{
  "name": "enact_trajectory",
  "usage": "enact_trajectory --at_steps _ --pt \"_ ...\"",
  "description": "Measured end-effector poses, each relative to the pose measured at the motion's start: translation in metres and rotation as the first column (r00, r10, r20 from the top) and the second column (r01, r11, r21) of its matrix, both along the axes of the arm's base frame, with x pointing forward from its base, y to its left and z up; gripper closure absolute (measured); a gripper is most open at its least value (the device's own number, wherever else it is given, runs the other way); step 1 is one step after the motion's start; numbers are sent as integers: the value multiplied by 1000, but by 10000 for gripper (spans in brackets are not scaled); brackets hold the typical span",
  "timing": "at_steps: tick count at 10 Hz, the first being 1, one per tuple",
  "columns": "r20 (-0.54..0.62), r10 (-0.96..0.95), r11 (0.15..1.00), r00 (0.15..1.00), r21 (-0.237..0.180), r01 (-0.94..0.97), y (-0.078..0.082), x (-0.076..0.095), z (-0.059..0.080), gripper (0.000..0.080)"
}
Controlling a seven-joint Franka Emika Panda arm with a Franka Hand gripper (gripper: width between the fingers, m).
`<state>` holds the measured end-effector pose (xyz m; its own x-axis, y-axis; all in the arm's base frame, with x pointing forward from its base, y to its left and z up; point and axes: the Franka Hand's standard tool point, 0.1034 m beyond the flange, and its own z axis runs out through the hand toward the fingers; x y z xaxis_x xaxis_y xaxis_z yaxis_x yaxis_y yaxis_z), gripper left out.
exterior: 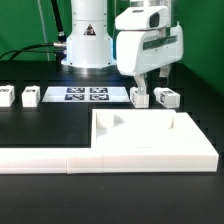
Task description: Assemble square table
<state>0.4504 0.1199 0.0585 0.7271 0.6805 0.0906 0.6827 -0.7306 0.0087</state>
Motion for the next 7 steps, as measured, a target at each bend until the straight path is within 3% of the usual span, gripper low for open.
enact_trajectory --at_steps 3,7 --pt "-38 -269 962 963 30 270 11 -9 -3 151" --pt "-67 -472 879 879 48 475 15 -10 -3 151"
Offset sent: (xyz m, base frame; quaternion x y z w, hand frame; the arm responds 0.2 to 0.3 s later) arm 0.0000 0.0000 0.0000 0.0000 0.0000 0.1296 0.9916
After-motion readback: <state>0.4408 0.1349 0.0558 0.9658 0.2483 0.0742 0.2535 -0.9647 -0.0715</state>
